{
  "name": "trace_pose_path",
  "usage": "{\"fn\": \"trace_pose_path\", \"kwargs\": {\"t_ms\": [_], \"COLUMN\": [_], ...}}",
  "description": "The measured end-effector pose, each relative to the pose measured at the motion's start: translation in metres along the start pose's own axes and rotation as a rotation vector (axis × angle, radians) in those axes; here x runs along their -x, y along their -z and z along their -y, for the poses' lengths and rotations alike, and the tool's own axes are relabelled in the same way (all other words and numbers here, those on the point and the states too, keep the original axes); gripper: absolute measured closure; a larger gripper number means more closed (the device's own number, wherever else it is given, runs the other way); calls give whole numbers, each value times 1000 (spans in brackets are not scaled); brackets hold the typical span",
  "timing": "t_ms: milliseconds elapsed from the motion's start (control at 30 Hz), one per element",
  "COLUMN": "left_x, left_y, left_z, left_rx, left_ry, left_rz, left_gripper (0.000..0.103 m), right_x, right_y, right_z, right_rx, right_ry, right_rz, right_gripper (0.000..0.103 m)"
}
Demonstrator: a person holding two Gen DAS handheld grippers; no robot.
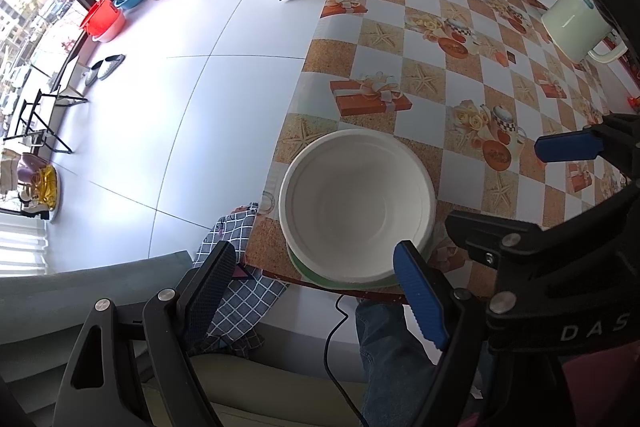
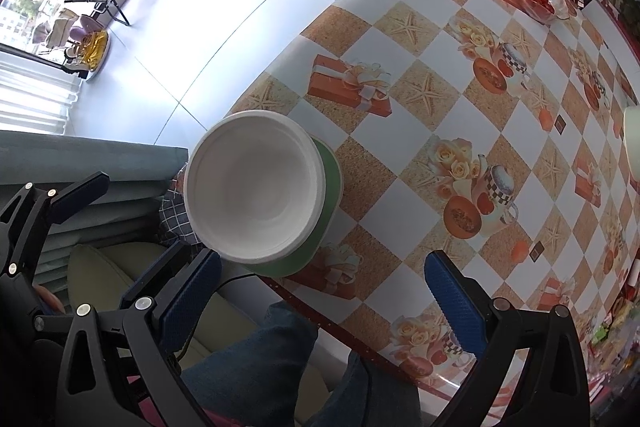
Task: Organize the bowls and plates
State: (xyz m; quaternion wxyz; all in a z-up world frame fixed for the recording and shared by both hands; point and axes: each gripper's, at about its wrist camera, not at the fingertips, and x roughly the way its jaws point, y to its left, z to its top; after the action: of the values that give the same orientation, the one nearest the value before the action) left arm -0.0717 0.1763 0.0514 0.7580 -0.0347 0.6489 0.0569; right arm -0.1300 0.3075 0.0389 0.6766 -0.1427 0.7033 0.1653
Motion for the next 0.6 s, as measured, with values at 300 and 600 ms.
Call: {"fn": "trace_pose_path", "kwargs": {"t_ms": [300, 600], "left_x": [3, 2], "left_y": [6, 12], "left_z": [-10, -17], "left_rx": [29, 52], "left_ry": [-6, -2], "left_rz": [2, -11], "left_gripper": [19, 19], "right_x": [1, -2], "right_y": [2, 7], "right_z": [-8, -5], "right_rx": [19, -1], "right_ry": [3, -3], "right_rz": [1, -10], "right_gripper": [1, 1]}}
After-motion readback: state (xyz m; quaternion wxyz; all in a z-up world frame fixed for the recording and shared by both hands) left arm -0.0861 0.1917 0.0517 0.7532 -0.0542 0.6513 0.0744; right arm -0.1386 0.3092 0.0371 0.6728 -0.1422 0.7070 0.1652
